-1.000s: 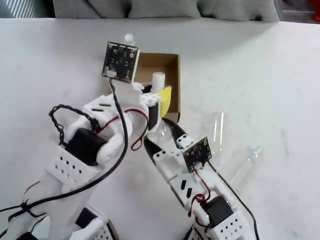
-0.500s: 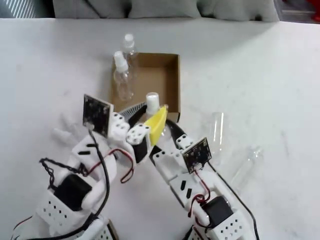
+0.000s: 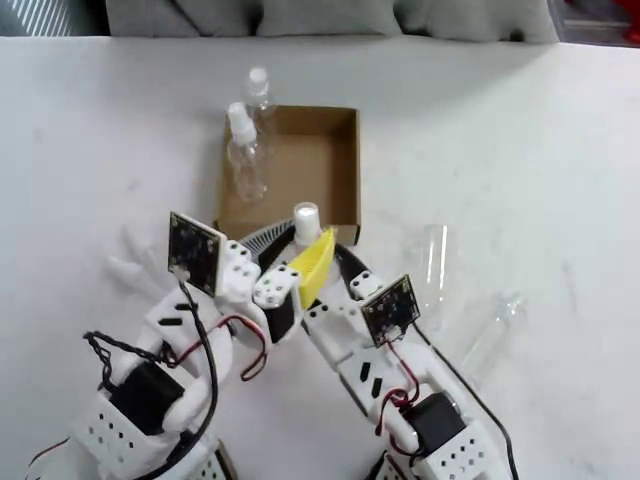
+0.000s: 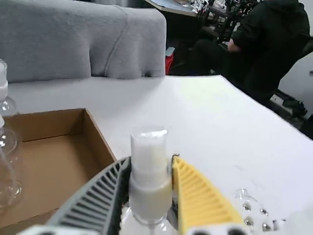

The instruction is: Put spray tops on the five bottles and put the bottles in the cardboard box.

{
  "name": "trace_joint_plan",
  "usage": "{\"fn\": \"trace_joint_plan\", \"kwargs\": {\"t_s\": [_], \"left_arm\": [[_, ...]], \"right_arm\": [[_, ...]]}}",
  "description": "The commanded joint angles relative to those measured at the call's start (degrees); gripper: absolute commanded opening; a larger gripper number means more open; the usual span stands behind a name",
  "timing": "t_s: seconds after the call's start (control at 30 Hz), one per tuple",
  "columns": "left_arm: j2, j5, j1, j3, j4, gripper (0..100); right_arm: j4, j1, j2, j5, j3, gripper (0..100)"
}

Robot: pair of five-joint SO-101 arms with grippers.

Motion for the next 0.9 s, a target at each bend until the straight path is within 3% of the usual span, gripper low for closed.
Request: {"fn": "trace_joint_plan", "kwargs": {"t_s": [0.0, 0.27, 0.87], "left_arm": [[-0.4, -6.7, 3.2, 3.2, -4.5, 2], [-0.5, -8.1, 4.3, 9.5, -15.3, 2], [-17.8, -8.1, 4.1, 20.3, -12.9, 2]], "right_arm": [[0.2, 1.3, -0.7, 0.4, 0.4, 1.6], [0.0, 3.4, -0.7, 0.5, 0.2, 1.6], [0.0, 4.7, -0.7, 0.6, 0.0, 1.6]]}}
